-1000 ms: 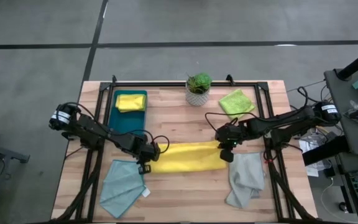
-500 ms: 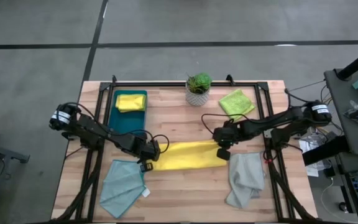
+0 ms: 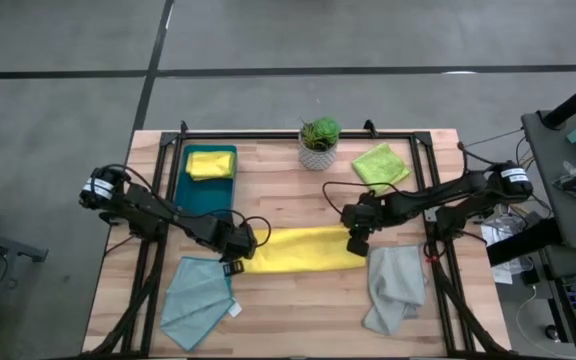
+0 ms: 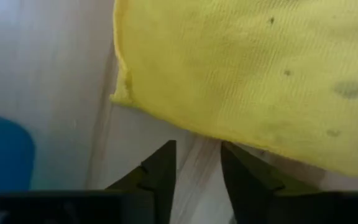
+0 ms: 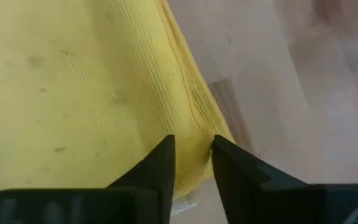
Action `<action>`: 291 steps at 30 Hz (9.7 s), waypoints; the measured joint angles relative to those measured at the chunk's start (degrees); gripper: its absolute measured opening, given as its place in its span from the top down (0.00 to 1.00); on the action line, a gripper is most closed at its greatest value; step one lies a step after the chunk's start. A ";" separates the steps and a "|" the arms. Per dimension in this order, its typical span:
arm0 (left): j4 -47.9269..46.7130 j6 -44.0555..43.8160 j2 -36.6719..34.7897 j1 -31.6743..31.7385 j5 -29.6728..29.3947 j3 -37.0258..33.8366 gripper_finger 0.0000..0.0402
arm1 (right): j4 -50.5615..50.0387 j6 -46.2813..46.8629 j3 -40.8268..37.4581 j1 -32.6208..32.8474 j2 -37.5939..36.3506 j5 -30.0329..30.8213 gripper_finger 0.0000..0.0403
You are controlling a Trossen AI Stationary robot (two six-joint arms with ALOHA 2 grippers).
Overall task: Fold microfiber towels
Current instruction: Fold the yellow towel
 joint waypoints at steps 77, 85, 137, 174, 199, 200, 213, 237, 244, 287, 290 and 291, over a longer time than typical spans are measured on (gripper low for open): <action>16.76 9.43 1.27 0.13 -13.27 3.56 0.99 | 3.43 36.66 -12.10 2.44 -14.31 -5.23 0.38; 16.58 9.49 1.27 0.13 -13.28 3.49 0.99 | 12.90 39.63 -17.89 3.56 -13.57 -5.39 0.28; 17.93 15.28 1.19 0.13 -8.78 3.45 0.99 | -23.41 17.33 6.52 -10.21 -12.25 0.67 0.98; 49.96 15.03 6.30 0.00 -1.32 -9.49 0.99 | 7.29 20.34 11.89 -6.21 7.51 -20.18 0.98; 63.97 15.01 11.00 0.26 -1.29 -13.55 0.99 | 14.23 19.32 26.03 -4.93 24.43 -20.17 0.98; 63.99 15.05 11.00 0.26 -1.29 -13.55 0.99 | 14.23 19.32 26.52 -4.75 24.99 -20.17 0.98; 64.18 15.05 11.00 0.26 -1.22 -13.62 0.99 | 14.65 18.63 29.98 -3.65 30.55 -20.12 0.98; 64.41 15.09 11.02 0.26 -1.20 -13.66 0.99 | 16.80 16.10 32.17 -1.31 30.55 -18.64 0.65; 64.43 15.10 11.04 0.26 -1.20 -13.66 0.99 | 14.09 8.96 33.47 -1.14 29.92 -19.32 0.60; 64.45 15.11 11.04 0.26 -0.96 -13.66 0.99 | 9.54 -20.29 33.29 8.17 31.81 -6.61 0.90; 64.45 15.11 11.04 0.24 -0.96 -13.66 0.99 | 10.36 -19.90 33.29 8.17 31.78 -6.59 0.96; 64.45 15.11 11.04 0.25 -0.96 -13.66 0.99 | 10.42 -19.43 33.29 8.17 31.67 -6.58 0.97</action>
